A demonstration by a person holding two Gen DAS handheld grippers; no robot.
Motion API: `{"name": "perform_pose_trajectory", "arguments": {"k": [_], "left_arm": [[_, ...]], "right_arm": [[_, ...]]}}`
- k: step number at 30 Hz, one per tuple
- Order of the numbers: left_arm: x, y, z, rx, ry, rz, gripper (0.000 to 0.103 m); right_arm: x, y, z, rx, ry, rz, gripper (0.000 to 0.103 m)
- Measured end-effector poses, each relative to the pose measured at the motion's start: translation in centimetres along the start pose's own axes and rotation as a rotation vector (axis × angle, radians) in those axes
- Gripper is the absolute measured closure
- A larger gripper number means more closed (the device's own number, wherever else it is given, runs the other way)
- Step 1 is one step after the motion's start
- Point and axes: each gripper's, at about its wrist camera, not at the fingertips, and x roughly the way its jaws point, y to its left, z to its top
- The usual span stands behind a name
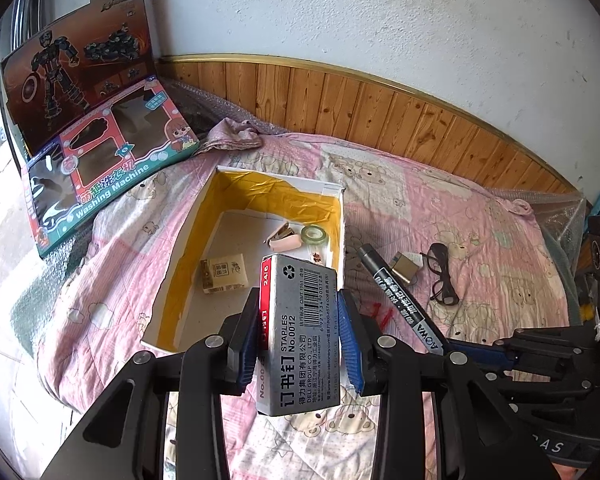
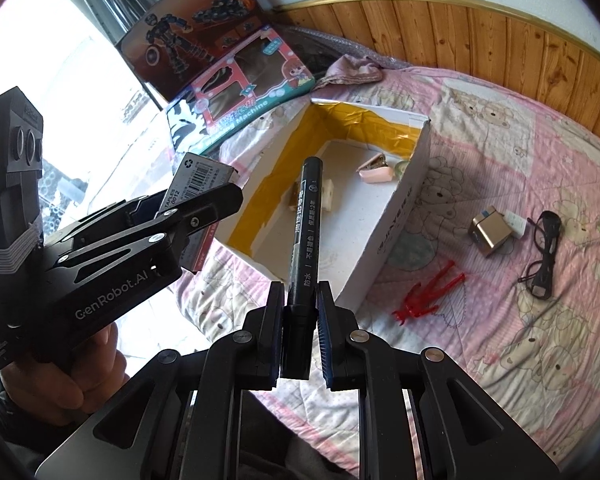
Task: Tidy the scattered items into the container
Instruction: 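Carry the staples box and black marker over the white box with both tools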
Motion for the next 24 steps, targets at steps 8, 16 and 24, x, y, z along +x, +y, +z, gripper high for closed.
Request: {"name": "perform_pose_trajectory", "arguments": {"k": [8, 16, 24], "left_arm": [[0.1, 1.4, 1.0, -0.043, -0.013, -0.008, 0.066], [1.0, 5.2, 1.1, -0.142, 0.013, -0.012, 0.066], [4.0, 8.0, 1.1, -0.226, 0.075, -0.051, 0.066]], "right_arm": [[1.2, 1.0, 2.4, -0.035, 0.029, 0.013, 0.087], [3.9, 1.5, 5.1, -0.040, 0.060, 0.027, 0.087], [8.4, 1.2, 8.3, -0.013, 0.107, 0.022, 0.087]]}}
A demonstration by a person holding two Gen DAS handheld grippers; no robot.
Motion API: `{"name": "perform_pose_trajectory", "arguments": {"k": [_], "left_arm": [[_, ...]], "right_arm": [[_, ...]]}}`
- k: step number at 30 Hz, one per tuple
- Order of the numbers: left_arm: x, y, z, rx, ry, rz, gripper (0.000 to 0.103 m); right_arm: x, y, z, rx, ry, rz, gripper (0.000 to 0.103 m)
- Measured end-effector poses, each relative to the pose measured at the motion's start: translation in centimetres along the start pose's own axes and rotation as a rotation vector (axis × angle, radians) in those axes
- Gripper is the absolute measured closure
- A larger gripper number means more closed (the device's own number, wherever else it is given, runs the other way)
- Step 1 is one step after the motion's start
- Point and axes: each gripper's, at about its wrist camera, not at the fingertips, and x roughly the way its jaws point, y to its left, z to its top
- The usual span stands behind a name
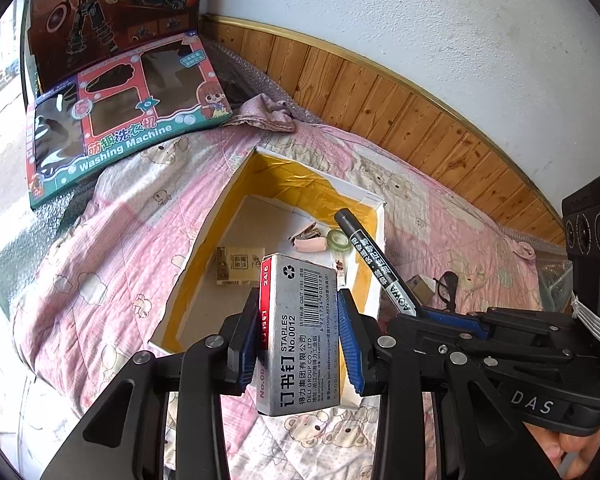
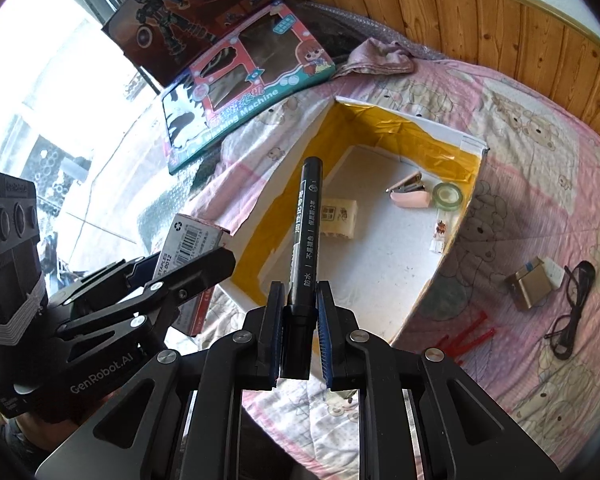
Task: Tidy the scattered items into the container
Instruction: 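Carry the staples box and black marker over the white box with both tools, then open both tools to drop the staples box and marker into the box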
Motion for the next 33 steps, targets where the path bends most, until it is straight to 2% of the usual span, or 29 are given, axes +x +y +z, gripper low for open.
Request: {"name": "perform_pose_trajectory", "arguments": {"k": [13, 28, 31, 33], "left_arm": [[5.9, 1.5, -0.1, -0.041, 0.114, -0.040, 0.066], [11.2, 2.4, 1.6, -0.052, 0.177, -0.053, 0.066], [12.2, 2.4, 2.0, -0.054, 0.190, -0.070, 0.065], [12.7, 2.6, 2.3, -0.061, 0.173, -0.066, 0.065]], "right_arm": [[6.0, -1.4, 5.2, -0.018, 0.073, -0.051, 0.087], [13.0, -3.5, 9.5, -0.096, 0.164, -0.171, 0.087], [14.2, -3.8, 10.4, -0.110, 0.158, -0.188, 0.086], [14.9, -4.1, 10.8, -0.107, 0.140, -0.170, 0.081]]}}
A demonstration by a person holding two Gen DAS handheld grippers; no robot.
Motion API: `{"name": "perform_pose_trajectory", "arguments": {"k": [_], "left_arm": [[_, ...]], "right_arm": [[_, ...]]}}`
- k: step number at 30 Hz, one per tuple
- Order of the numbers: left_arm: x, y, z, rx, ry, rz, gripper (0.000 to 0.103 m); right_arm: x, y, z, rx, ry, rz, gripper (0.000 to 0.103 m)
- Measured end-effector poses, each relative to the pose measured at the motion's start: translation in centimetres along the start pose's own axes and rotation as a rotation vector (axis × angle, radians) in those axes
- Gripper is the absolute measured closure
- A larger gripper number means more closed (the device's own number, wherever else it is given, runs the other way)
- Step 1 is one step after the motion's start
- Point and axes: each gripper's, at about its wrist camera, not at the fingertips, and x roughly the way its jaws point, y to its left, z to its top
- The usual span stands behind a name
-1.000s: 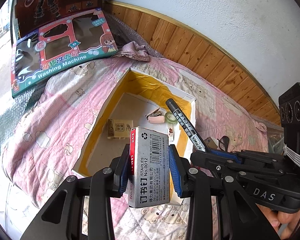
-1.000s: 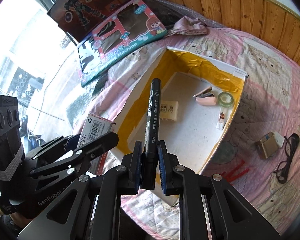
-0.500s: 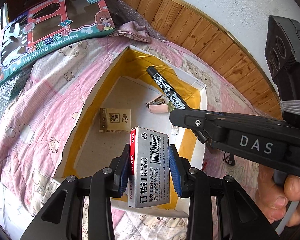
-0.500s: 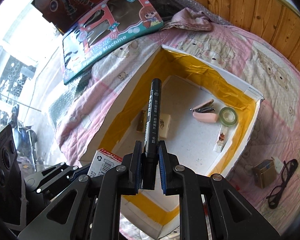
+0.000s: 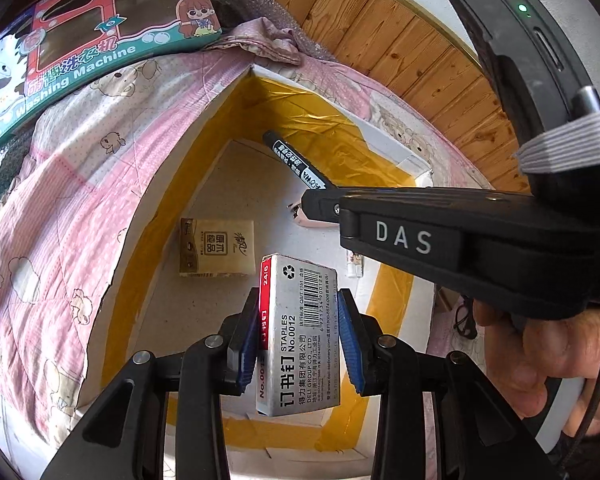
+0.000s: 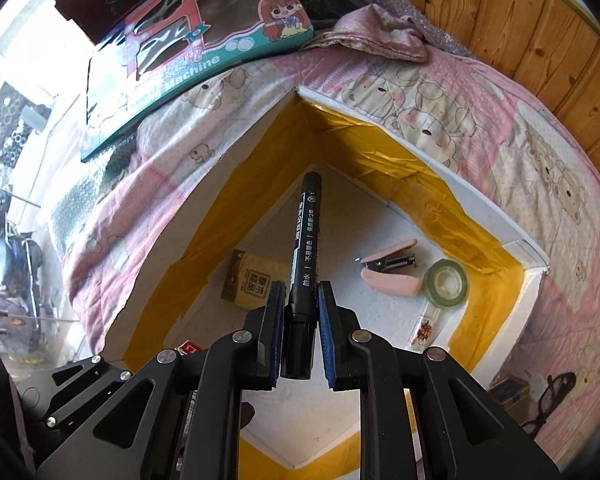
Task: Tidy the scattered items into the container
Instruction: 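Open both tools to drop the staples box and marker into the box, then move both tools back toward the red toy figure and gold cube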
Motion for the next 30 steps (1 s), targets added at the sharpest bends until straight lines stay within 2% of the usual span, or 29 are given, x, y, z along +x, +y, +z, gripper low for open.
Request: {"name": "perform_pose_trajectory", "arguments": {"k": [2, 3, 7, 14, 18, 22, 30], "left_arm": [[0.6, 0.7, 0.3, -0.024, -0.008, 0.004, 0.056], [0.7, 1.0, 0.4, -0.027, -0.014, 0.008, 0.048], [-0.5, 2.2, 0.1, -0.059, -0.025, -0.009, 0.047], [-4.8, 1.4, -1.5, -0.007, -0.083, 0.009, 0.047], [-6.5, -1.0, -3.0, 0.055, -0.093, 0.012, 0.047], [-7.8, -4.3, -4.6, 0.156, -0.076, -0.031, 0.047], [-7.6, -11.5, -8.8, 0.381, -0.040, -0.078, 0.047]], "right_arm": [[0.2, -0.6, 0.0, 0.030, -0.026, -0.015, 0.068], [0.1, -0.9, -0.2, 0.048, -0.034, -0.017, 0.068], [-2.6, -2.0, -2.4, 0.101, -0.078, 0.040, 0.068], [-8.6, -2.2, -9.2, 0.131, -0.153, 0.160, 0.068], [-11.1, -2.3, -12.7, 0.151, -0.202, 0.188, 0.068], [-13.0, -3.4, -16.0, 0.206, -0.246, 0.212, 0.068], [-13.7, -7.9, -23.5, 0.377, -0.256, 0.201, 0.068]]}}
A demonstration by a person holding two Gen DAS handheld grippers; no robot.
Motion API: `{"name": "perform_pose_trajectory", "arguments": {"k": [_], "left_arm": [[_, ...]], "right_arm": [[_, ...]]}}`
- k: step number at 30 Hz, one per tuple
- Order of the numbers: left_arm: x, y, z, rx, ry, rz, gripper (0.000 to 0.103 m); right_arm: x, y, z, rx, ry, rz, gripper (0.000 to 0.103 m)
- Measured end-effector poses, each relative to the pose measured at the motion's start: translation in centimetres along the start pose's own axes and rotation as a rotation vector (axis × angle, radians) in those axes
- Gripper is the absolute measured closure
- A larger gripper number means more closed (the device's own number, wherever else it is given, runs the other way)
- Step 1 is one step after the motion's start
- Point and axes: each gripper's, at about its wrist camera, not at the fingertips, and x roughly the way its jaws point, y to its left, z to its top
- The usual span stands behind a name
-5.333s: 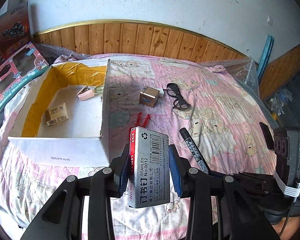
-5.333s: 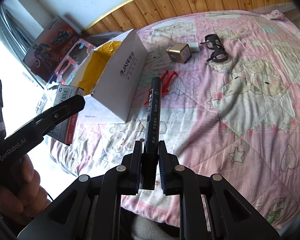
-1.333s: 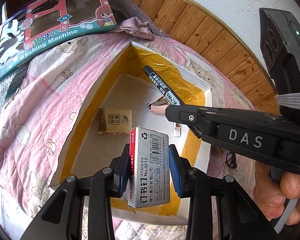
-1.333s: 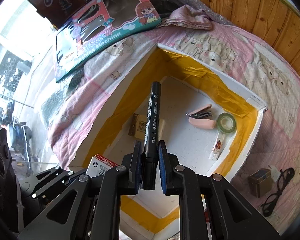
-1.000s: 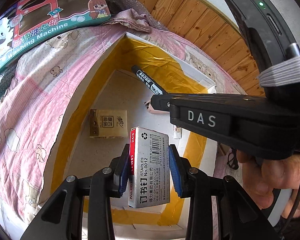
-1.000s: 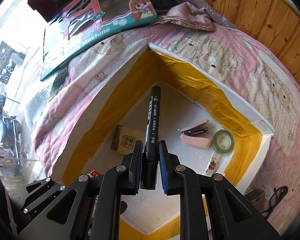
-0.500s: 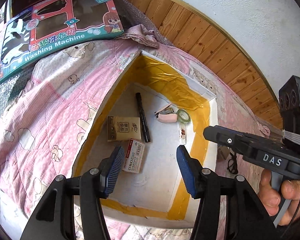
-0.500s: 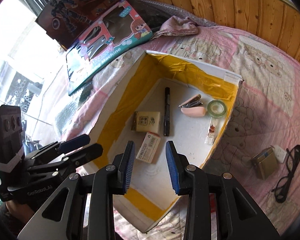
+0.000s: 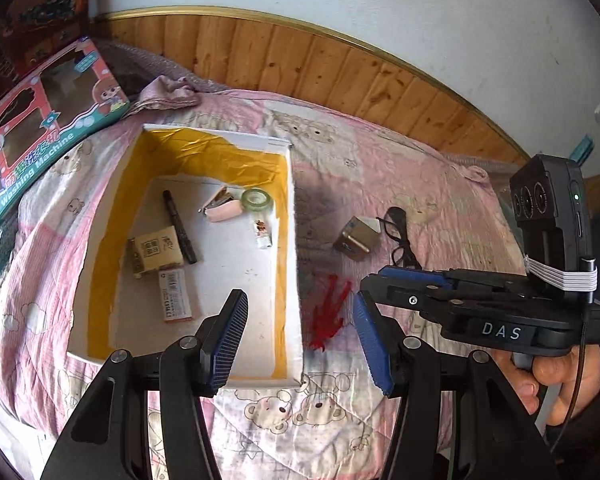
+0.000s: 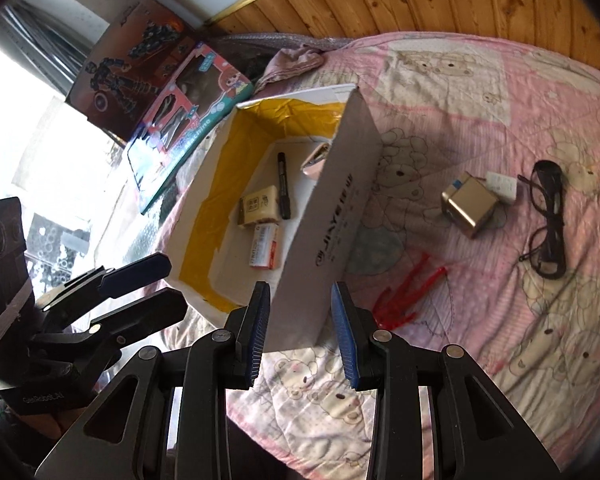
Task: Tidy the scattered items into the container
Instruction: 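Move both tools back toward the red toy figure and gold cube, then grasp the red toy figure with the left tool while the right tool grasps the gold cube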
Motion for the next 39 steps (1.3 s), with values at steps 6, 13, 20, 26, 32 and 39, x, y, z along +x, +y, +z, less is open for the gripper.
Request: {"name": "perform_pose_trajectory", "arguments": {"k": [6, 13, 20, 26, 32, 39], "left_arm": [[2.6, -4.4, -1.3, 0.109, 0.056, -0.034, 0.047], [7.8, -7.3, -2.4, 0.160, 0.121, -0.008, 0.047], [14.5, -8.8, -3.9, 0.216, 0.185, 0.084, 0.047], [19.0, -7.4, -4.7, 0.194, 0.211, 0.153, 0.047], [21.8, -6.0, -5.5, 0.164, 0.237, 0.184, 0.043], [23.4, -4.3, -6.2, 0.122, 0.230, 0.183, 0.041]], "right_arm": [[-1.4, -4.8, -2.8, 0.131, -0.022, -0.040, 0.068], [-2.3, -8.8, -5.6, 0.239, -0.043, -0.063, 0.068], [-2.0, -10.9, -4.6, 0.252, -0.063, -0.090, 0.067], [-0.2, -11.2, -0.4, 0.156, -0.065, -0.146, 0.057], [3.9, -11.1, 3.9, -0.077, 0.006, -0.243, 0.055], [9.8, -11.2, 6.2, -0.381, 0.150, -0.369, 0.051]]}}
